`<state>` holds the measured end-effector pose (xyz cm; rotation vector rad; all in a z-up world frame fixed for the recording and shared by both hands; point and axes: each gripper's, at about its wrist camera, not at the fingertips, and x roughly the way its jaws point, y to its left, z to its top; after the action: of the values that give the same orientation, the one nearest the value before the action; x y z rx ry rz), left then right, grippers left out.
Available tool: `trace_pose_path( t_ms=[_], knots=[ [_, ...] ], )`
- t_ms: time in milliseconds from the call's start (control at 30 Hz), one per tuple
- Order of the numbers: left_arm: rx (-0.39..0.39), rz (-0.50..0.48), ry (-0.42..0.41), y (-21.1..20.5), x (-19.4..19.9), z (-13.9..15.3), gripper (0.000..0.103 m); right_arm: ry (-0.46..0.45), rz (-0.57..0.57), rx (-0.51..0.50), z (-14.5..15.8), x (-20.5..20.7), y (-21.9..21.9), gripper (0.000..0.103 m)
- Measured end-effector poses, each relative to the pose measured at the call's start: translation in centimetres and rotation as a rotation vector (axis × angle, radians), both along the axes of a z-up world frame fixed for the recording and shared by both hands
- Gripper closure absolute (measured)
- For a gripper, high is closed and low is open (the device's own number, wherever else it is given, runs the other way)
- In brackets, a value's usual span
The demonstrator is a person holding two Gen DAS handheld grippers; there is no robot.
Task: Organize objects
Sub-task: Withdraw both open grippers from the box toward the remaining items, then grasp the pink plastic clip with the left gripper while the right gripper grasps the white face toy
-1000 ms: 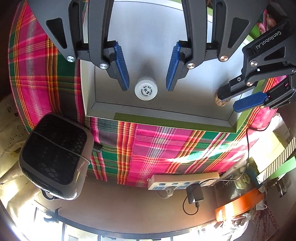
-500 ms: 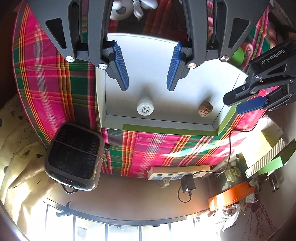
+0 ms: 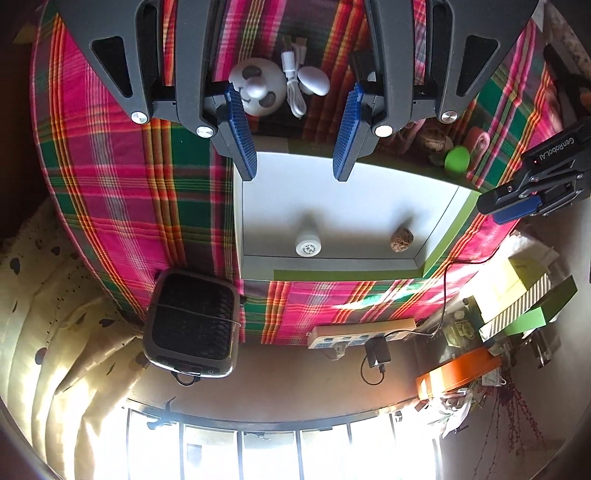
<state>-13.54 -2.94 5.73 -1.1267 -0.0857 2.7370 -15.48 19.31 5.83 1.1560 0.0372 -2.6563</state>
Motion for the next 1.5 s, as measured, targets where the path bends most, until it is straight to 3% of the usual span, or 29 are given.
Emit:
trace_pose_path(
  t_ms=[533, 800, 1167, 1500],
  knots=[
    [0.027, 0.017, -0.073, -1.5, 3.0, -2.7, 0.061, -0.014, -0.042, 0.017, -2.1, 3.4, 3.0, 0.058],
    [0.033, 0.015, -0.093, -1.8, 3.9, -3.3, 0.059, -0.029, -0.008, 0.017, -3.2, 4.6, 3.5, 0.057],
    [0.029, -0.002, -0.121, -1.0, 3.7, -4.2, 0.058, -0.054, -0.065, 0.025, -4.1, 3.3, 5.1, 0.054],
    [0.019, 0.003, -0.138, -0.8, 3.1, -4.5, 0.058, -0.078, 0.010, 0.031, -4.8, 1.8, 4.0, 0.051]
  ],
)
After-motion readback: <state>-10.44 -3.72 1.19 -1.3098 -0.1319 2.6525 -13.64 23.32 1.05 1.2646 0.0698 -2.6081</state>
